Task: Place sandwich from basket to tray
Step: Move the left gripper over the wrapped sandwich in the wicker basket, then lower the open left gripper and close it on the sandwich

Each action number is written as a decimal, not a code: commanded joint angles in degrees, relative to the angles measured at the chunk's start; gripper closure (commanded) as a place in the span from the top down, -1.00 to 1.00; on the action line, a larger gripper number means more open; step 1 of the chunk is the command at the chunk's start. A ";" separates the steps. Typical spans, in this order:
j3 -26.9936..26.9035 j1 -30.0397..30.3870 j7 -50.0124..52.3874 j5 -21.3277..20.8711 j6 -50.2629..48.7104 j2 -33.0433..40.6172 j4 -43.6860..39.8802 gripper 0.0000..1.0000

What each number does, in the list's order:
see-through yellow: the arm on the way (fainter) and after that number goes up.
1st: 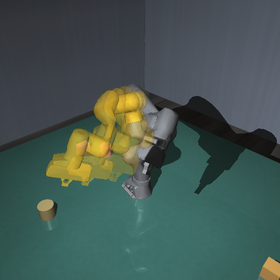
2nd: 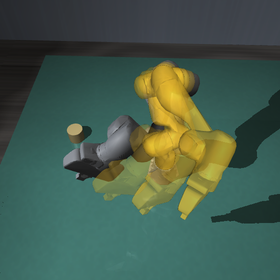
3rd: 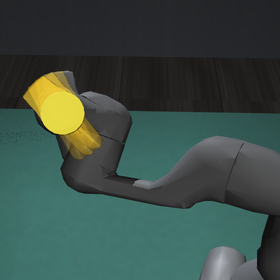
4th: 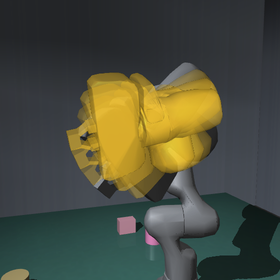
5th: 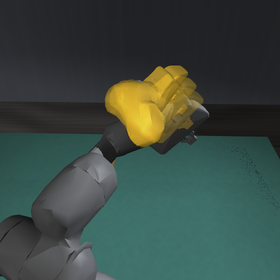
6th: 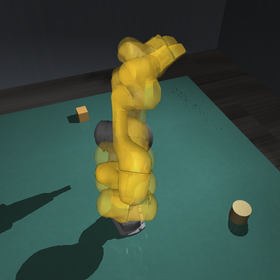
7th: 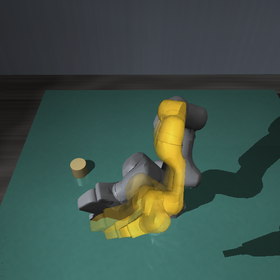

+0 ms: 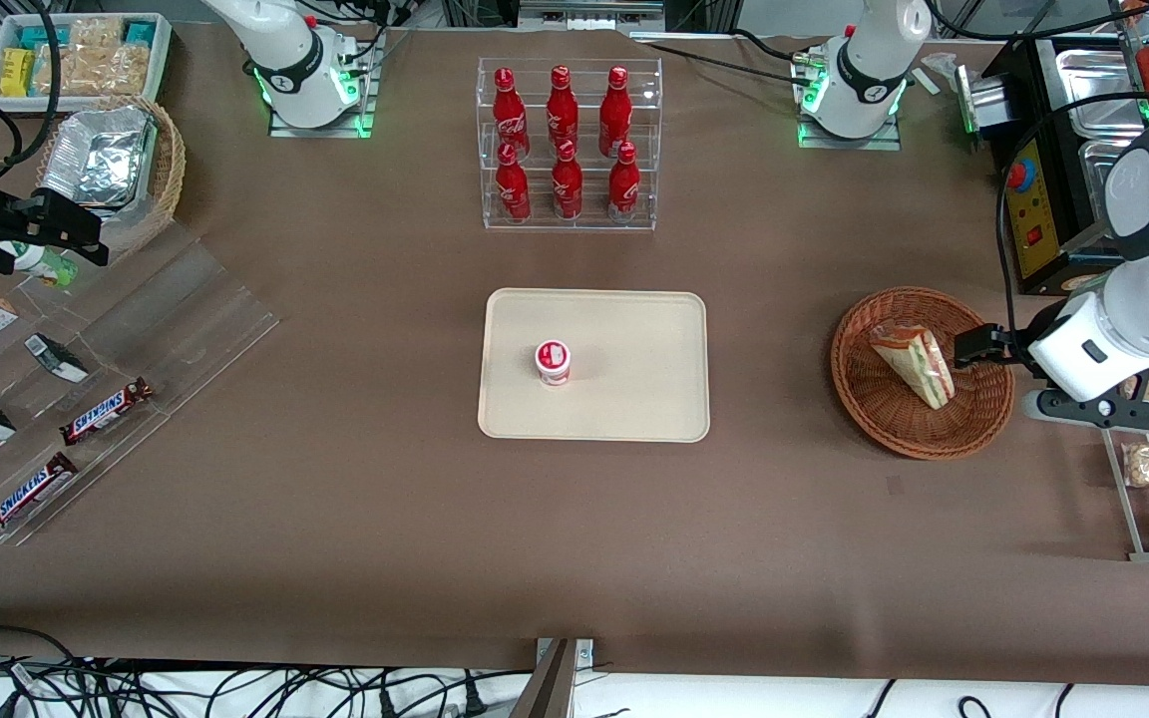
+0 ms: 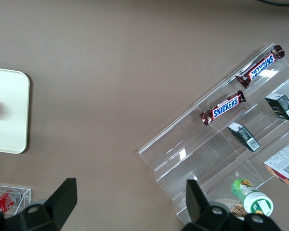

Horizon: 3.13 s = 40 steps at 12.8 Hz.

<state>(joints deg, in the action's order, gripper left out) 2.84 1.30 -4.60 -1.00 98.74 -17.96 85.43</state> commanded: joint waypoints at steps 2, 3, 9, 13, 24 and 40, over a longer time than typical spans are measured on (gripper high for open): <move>-0.12 0.11 2.66 0.73 -1.79 -1.82 -2.63 1.00; -0.12 0.20 3.10 0.39 -1.79 -1.82 -2.64 1.00; 0.24 4.94 -2.06 2.48 -1.79 -4.96 -2.11 1.00; -0.12 5.03 7.27 2.06 -0.31 -10.34 -1.50 1.00; 0.41 4.24 41.84 -3.38 26.14 1.51 31.18 1.00; 2.52 3.54 53.54 -10.52 36.70 1.79 40.17 -0.06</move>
<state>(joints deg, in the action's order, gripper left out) 5.22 5.36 45.62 -9.80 134.97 -16.50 125.37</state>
